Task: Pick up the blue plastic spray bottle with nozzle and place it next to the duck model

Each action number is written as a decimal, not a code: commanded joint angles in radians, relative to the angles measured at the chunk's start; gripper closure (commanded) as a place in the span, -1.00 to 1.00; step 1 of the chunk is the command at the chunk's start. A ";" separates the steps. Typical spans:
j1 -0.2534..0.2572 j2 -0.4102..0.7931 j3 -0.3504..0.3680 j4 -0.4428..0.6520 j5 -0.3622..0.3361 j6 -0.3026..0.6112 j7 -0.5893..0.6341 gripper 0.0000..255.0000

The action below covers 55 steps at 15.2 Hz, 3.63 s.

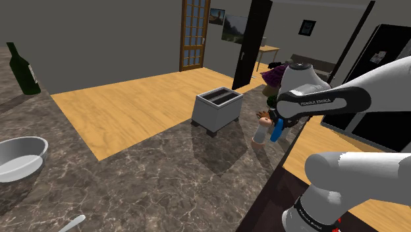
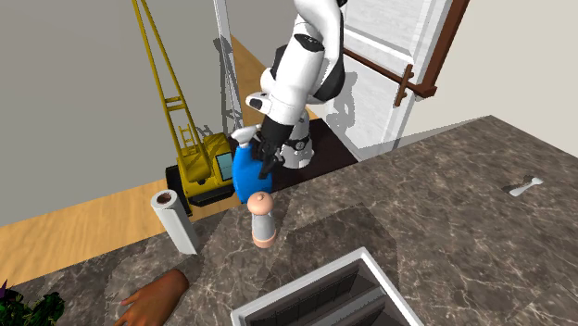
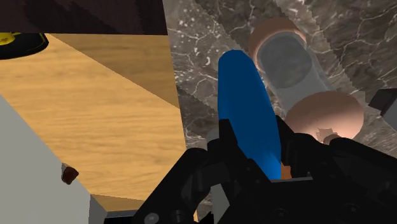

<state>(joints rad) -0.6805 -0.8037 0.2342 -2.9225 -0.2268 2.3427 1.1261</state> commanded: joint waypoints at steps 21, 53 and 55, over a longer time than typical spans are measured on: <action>0.021 -0.089 -0.045 0.250 0.031 -0.331 -0.102 1.00; -0.093 0.299 -0.294 0.710 -0.070 -0.330 -0.389 1.00; -0.102 0.359 -0.324 0.759 -0.070 -0.309 -0.422 1.00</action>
<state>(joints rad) -0.7773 -0.4703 -0.0738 -2.1841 -0.2958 2.0223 0.7226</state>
